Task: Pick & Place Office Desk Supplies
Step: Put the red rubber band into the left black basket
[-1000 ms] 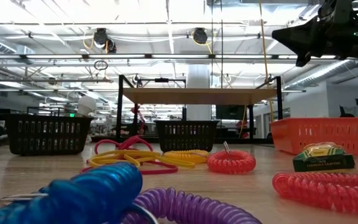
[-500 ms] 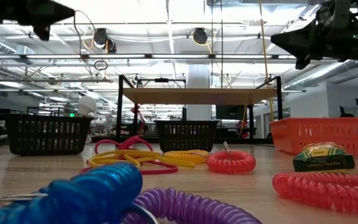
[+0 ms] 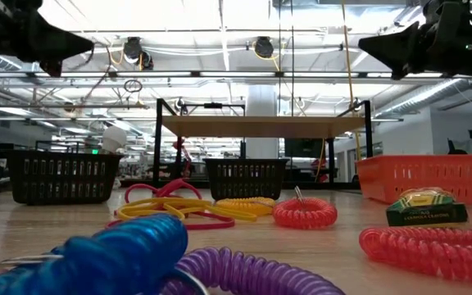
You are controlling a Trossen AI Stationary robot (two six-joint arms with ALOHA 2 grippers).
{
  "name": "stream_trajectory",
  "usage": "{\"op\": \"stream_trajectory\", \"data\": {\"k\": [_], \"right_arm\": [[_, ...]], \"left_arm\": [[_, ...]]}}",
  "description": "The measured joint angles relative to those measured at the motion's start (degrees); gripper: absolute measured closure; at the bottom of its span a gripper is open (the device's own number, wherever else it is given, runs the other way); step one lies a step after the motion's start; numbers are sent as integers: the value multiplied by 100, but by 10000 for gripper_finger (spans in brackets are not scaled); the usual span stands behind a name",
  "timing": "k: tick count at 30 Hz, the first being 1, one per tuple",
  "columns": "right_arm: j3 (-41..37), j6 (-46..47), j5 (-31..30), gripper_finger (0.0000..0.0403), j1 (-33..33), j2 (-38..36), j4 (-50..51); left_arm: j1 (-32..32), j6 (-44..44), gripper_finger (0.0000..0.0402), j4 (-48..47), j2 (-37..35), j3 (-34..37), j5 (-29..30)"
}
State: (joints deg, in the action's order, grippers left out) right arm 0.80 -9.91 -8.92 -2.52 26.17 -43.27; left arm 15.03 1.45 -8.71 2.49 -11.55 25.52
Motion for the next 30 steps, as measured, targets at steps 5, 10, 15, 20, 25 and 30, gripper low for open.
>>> {"op": "stream_trajectory", "data": {"k": [5, 10, 15, 20, 25, 30], "right_arm": [[-1, -105, 1, 403, 0, 0, -2], [0, -146, 2, 403, 0, 56, 23], [2, -83, 2, 403, 0, 92, 25], [1, 21, 2, 403, 0, 92, 23], [-1, 16, 2, 403, -2, 92, 27], [0, -98, 2, 403, 0, 92, 27]], "left_arm": [[0, 47, 402, -309, -42, 4, 24], [0, 166, 402, -411, -42, 4, 15], [0, 127, 402, -122, -28, -110, 7], [0, -77, 402, -619, 502, -1145, 39], [0, -750, 402, -2370, 1809, -2877, 141], [0, -1313, 402, -4265, 3280, -4284, 127]]}}
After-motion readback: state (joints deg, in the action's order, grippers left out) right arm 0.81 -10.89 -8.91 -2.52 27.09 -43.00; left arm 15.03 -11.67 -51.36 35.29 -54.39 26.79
